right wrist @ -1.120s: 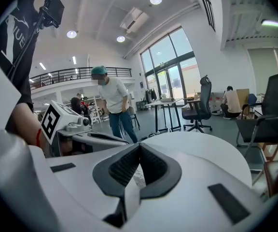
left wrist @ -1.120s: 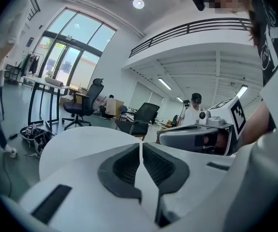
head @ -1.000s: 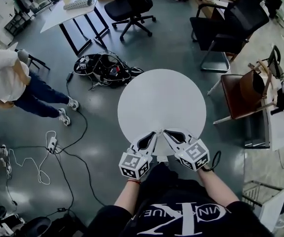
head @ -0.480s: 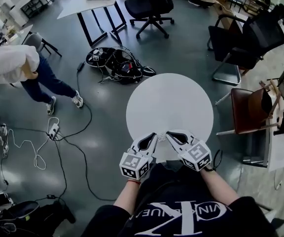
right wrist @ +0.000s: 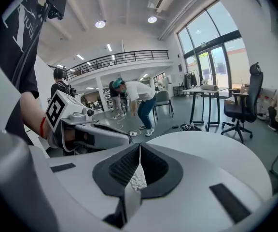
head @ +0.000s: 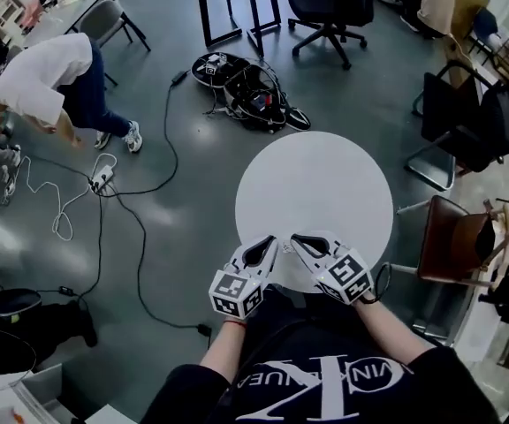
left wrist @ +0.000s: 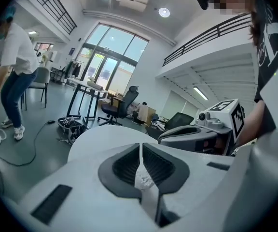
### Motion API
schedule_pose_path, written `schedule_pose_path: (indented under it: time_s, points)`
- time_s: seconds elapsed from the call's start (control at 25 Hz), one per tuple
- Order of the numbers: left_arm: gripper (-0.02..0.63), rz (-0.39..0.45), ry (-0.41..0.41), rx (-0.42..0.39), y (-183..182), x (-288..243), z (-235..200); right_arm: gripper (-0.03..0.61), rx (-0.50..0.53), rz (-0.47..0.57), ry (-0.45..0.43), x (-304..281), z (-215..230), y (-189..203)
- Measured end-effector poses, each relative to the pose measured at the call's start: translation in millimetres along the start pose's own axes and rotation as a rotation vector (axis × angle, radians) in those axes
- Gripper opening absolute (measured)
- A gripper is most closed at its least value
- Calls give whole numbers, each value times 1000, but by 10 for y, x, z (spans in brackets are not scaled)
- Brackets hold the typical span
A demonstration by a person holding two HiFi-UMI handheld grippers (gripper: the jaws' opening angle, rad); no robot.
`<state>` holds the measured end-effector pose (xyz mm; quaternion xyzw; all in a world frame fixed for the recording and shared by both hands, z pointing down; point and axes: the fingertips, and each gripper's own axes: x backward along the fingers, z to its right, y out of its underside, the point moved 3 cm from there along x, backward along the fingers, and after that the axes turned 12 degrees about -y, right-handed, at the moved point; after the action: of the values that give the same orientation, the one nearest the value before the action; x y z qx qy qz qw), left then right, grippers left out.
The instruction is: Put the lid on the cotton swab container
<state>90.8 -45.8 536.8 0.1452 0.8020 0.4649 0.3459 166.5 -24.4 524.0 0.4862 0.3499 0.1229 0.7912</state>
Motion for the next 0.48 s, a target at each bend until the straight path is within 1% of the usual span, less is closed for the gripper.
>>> schedule_pose_path:
  time_s: [0.16, 0.48]
  points:
    - [25, 23, -77, 46, 11, -10, 7, 3, 26, -45, -72, -17, 119, 4]
    - [25, 47, -213, 113, 153, -44, 34, 3, 68, -107, -145, 11, 441, 83]
